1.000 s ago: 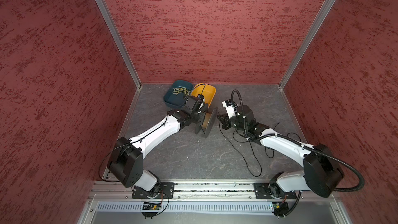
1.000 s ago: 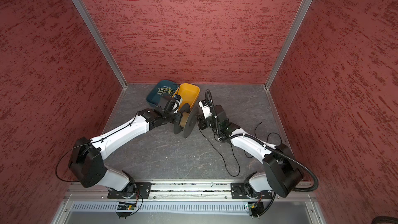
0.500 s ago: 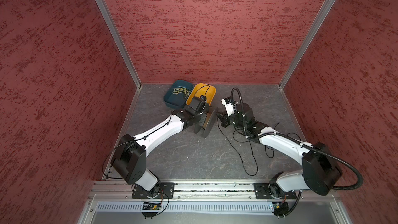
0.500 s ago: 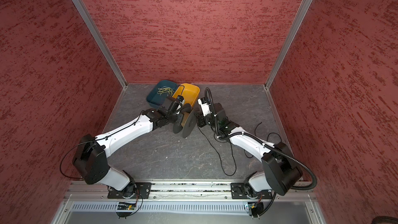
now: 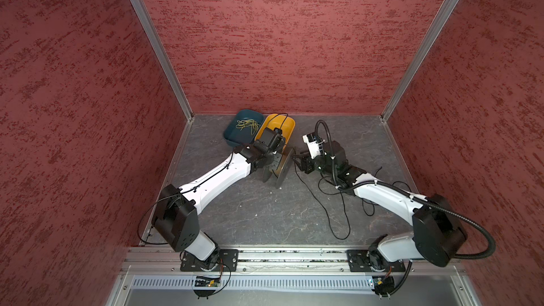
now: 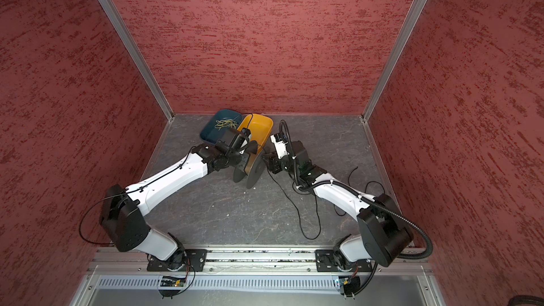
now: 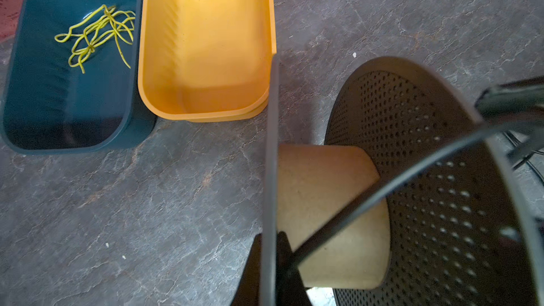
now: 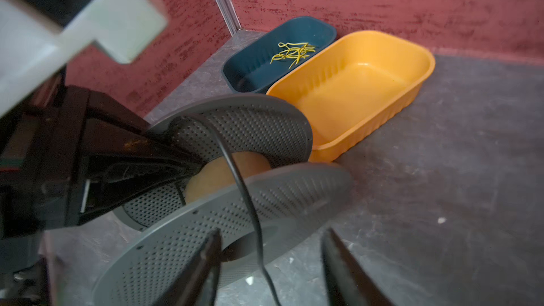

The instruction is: Wrap the cables

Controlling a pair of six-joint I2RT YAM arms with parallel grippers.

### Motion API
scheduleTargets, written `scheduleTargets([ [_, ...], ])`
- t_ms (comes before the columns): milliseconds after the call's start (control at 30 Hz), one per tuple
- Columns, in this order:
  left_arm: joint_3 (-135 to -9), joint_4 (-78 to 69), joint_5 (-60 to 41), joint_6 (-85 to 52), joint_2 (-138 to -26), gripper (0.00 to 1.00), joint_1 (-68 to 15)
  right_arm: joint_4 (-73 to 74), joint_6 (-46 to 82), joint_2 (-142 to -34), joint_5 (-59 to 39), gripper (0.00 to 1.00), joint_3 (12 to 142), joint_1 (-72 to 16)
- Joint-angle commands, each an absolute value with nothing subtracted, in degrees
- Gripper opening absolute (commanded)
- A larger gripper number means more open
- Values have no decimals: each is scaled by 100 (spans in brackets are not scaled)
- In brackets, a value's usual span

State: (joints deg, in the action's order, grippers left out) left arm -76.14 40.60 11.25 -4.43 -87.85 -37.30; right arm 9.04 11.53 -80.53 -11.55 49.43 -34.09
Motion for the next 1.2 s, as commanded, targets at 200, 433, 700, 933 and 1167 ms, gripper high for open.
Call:
scheduleTargets([
  [200,-8376,4314,1066,-721,-8012,0,-3289,782,897,-6966,-211,99,4389,-3419],
  [433,-8968,4308,855,-773,-8046,0,-3090,1026,851,-6660,-178,99,3783,-3419],
  [700,-9465,4350,523,-852,-8189,0,-3023,1760,728,-7028,-1161,87,3384,-3418],
  [933,-9483,4398,370,-940,-8155,0,-3009,2019,725,-7608,-1490,75,3619,-3419],
  [1167,-9498,4487,368,-1017,-8095,0,-2937,2539,1042,-8144,-1889,47,3543,-3419],
])
